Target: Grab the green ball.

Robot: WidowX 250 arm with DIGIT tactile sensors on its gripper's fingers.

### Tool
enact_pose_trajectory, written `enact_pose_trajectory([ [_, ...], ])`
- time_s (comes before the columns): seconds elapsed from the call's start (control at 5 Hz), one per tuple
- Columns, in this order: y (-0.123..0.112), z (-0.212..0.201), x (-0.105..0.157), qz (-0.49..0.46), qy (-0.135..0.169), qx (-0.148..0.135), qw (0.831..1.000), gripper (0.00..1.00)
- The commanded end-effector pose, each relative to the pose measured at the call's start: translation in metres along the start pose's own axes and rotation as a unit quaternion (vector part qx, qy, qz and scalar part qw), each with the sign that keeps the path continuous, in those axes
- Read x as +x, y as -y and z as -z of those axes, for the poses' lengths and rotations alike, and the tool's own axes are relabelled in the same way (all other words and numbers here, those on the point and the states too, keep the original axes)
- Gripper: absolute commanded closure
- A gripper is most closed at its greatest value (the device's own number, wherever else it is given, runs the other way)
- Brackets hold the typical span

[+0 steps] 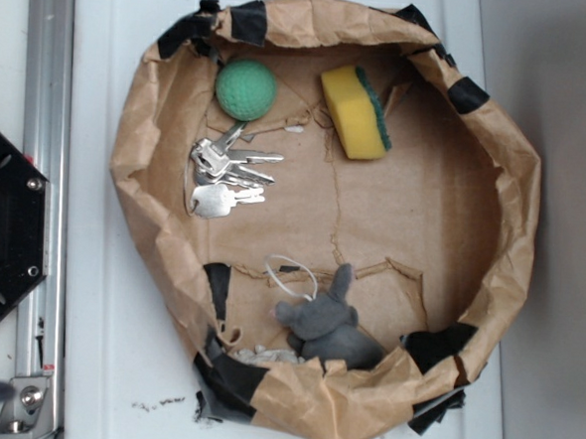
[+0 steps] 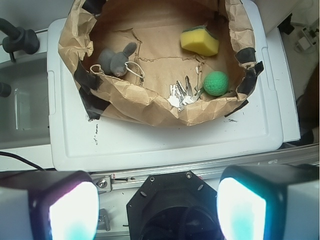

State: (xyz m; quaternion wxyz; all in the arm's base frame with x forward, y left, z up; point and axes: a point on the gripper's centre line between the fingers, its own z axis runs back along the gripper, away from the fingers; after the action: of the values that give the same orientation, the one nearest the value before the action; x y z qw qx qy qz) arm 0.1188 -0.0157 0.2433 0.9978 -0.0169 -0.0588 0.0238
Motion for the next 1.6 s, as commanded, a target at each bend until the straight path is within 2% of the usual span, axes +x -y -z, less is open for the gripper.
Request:
enact_pose_trajectory([
  [0.0, 0.0, 0.0, 0.0, 0.0, 0.0, 0.0, 1.0, 0.0],
  [0.2, -0.02, 0.034, 0.047, 0.018, 0.041, 0.058, 0.997, 0.0],
  [0.4, -0.02, 0.064, 0.091, 0.087, 0.053, 0.09, 0.991, 0.0],
  [0.6, -0.041, 0.112, 0.111, 0.137, 0.01, 0.091, 0.986, 0.0],
  [0.8, -0.047, 0.15, 0.116, 0.233, -0.02, 0.059, 0.971, 0.0],
  [1.0, -0.054, 0.164, 0.109, 0.304, -0.038, 0.046, 0.951, 0.0],
  [1.2, -0.058, 0.166, 0.101, 0.329, -0.036, 0.038, 0.943, 0.0],
  [1.4, -0.072, 0.163, 0.098, 0.328, -0.04, 0.036, 0.943, 0.0],
])
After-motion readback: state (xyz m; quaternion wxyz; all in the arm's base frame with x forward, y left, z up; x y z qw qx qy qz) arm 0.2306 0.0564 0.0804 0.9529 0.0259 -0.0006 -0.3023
